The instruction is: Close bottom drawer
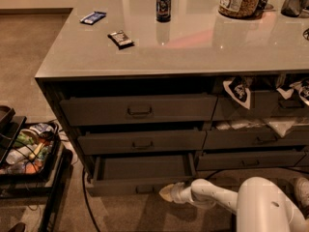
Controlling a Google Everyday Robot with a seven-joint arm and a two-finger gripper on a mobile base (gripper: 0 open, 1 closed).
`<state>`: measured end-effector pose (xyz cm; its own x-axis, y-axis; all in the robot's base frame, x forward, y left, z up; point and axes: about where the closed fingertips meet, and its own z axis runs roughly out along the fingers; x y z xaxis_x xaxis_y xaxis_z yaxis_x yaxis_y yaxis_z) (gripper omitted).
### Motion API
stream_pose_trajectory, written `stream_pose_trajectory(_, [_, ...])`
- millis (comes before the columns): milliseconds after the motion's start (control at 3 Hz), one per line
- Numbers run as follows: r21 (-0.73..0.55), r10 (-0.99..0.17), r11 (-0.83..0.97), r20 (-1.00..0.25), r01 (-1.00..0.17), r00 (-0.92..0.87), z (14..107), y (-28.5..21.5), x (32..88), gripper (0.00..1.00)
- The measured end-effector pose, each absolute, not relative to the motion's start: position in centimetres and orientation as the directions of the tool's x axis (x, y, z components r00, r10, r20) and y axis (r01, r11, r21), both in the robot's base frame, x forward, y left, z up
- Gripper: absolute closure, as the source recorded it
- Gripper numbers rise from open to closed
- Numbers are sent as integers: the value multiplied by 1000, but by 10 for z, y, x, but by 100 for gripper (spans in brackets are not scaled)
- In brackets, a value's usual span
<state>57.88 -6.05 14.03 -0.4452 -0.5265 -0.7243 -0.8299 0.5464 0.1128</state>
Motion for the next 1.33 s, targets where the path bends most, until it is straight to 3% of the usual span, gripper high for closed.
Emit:
stream_pose_trajectory(1000, [83,-512,582,-735,-809,-444,146,-66,605,100])
stream_pose_trajectory(1333, [43,-508,603,-749,-797,-425,161,-76,642,100])
